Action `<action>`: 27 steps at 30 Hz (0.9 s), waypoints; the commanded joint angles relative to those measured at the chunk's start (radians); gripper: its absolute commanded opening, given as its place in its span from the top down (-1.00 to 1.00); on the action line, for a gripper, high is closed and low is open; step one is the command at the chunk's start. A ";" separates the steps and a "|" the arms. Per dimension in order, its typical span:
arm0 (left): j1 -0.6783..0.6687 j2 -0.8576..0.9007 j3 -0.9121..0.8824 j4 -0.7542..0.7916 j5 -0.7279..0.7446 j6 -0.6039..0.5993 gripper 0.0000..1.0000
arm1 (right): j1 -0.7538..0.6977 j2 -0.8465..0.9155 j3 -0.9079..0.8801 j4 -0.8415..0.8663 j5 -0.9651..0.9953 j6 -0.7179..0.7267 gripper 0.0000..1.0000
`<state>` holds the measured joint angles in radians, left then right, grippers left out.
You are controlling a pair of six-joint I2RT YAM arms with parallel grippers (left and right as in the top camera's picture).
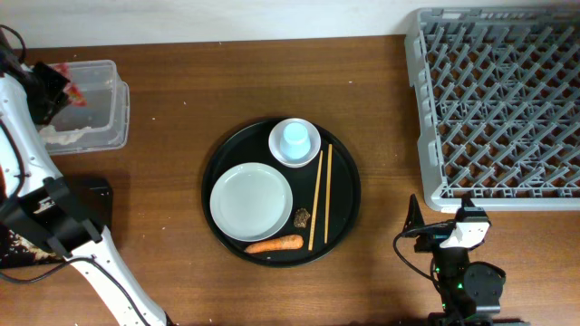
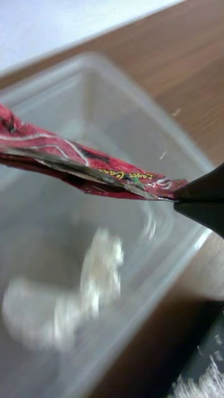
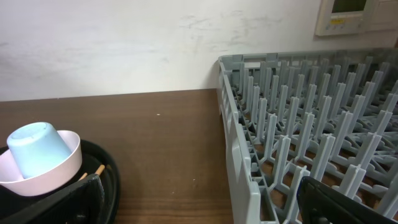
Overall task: Sort waste into correct bins and load items into the dishwasher rack
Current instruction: 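Carry the red wrapper into the clear plastic box and release, then grasp the carrot beside the white plate with the left gripper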
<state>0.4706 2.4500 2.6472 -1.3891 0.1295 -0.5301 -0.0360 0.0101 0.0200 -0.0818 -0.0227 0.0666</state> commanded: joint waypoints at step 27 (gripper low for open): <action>-0.645 -0.361 -0.198 -0.299 0.176 0.404 -0.73 | -0.005 -0.006 -0.014 0.003 0.009 -0.006 -0.97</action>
<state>-0.0376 2.0789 2.5389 -1.6848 0.3908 -0.1543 -0.0360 0.0101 0.0200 -0.0822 -0.0227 0.0666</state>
